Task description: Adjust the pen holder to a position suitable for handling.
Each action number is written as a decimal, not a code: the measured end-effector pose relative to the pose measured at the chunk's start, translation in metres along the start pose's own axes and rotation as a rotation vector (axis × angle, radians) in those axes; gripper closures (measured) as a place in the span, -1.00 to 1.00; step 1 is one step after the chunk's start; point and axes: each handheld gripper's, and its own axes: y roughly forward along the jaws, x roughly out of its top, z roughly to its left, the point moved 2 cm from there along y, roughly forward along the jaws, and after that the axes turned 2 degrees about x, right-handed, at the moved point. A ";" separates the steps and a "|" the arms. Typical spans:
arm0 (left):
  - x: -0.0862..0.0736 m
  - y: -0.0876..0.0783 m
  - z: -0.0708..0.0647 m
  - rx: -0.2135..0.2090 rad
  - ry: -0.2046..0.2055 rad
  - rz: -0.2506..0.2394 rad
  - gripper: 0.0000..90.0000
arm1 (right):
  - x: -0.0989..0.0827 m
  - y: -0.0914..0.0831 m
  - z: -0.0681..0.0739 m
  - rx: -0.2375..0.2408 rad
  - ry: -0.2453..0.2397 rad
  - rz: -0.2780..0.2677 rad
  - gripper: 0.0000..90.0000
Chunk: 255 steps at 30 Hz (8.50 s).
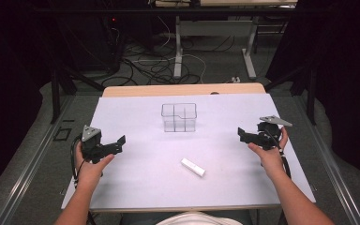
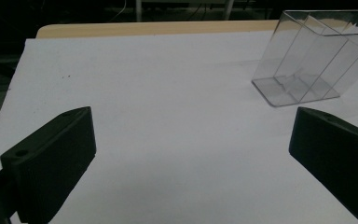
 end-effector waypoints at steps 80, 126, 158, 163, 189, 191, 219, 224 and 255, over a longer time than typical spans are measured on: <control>0.113 0.119 -0.090 -0.134 -0.016 0.052 -0.03 | -0.015 0.002 0.008 -0.005 -0.017 0.038 -0.68; 0.081 0.170 -0.102 -0.175 0.107 0.244 0.56 | -0.018 0.006 0.007 0.011 -0.010 0.068 -0.68; 0.082 0.152 -0.118 -0.077 0.038 0.317 0.93 | -0.018 0.006 0.007 0.015 0.005 0.071 -0.68; 0.077 0.143 -0.114 -0.057 0.027 0.318 0.94 | -0.018 0.006 0.007 0.015 0.003 0.071 -0.67; 0.059 0.104 -0.124 -0.046 -0.065 0.403 0.90 | -0.018 0.004 0.009 0.023 0.005 0.076 -0.67; 0.058 0.104 -0.127 -0.061 -0.062 0.403 0.87 | -0.018 0.005 0.009 0.022 0.007 0.076 -0.67; 0.046 0.081 -0.129 -0.203 -0.147 0.371 0.34 | -0.018 0.005 0.010 0.032 0.000 0.079 -0.67; 0.044 0.078 -0.135 -0.231 -0.157 0.356 0.14 | -0.017 0.003 0.013 0.041 -0.001 0.063 -0.67; 0.042 0.056 -0.133 -0.329 -0.073 0.227 0.00 | -0.045 0.002 0.117 0.392 -0.257 0.229 0.23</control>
